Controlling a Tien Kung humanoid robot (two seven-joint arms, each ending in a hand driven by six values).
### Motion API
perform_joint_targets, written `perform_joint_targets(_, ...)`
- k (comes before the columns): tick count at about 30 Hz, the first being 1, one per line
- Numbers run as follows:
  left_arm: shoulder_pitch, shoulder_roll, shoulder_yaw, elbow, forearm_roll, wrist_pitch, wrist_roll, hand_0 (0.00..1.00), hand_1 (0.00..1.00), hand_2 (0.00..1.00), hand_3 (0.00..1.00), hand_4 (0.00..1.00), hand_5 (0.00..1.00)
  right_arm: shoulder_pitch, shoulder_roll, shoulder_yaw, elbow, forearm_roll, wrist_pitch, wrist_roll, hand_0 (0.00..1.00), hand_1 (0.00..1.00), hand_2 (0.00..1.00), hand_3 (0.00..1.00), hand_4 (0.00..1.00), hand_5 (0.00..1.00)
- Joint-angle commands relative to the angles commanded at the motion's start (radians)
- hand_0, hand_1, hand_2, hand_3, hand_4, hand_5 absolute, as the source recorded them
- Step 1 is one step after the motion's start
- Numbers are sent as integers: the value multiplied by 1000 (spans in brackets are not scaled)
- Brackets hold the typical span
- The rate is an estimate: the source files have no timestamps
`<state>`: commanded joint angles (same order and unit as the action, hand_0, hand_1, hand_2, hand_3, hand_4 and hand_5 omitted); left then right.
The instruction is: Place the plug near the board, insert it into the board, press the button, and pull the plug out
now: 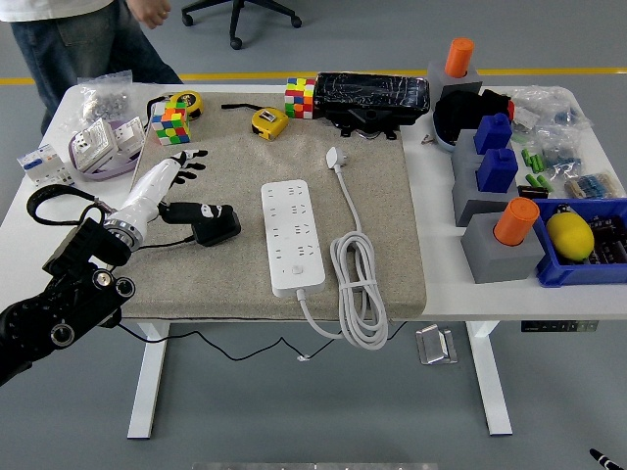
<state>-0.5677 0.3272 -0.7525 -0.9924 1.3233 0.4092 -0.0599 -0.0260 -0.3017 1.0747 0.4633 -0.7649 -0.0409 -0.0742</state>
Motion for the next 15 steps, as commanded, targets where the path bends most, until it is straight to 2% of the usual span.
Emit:
perform_joint_targets(2,32,-2,-58,-33,-79,19,-49,519,674,703,784,998,345,0,1,0,-3,0,0,0,613,665,636,565,982,584)
perform_joint_targets(3,46,-3,-86,-45,-125,27,-73,484,617,605,656,903,313,0,1,-1,-4,0,0,1,613,665,637,565,981,582)
perform_joint_targets(7,91,-8,-168,-73,-255,42,-120,484,617,605,656,903,313,2,5,-3,-11,1,-1,1,613,665,637,565,981,582)
perform_joint_targets(8,99,-9,-181,-76,-269,45,-125,484,617,605,656,903,313,3,6,-4,-13,1,-1,1,613,665,637,565,981,582)
perform_joint_targets(9,113,-10,-205,-81,-287,49,-132,474,592,576,616,860,293,4,6,-7,-14,0,0,0,615,665,637,565,981,583)
perform_joint_targets(15,144,-3,-256,-84,-347,57,-155,472,584,573,608,839,284,7,0,-7,-10,2,-2,1,613,665,636,565,980,583)
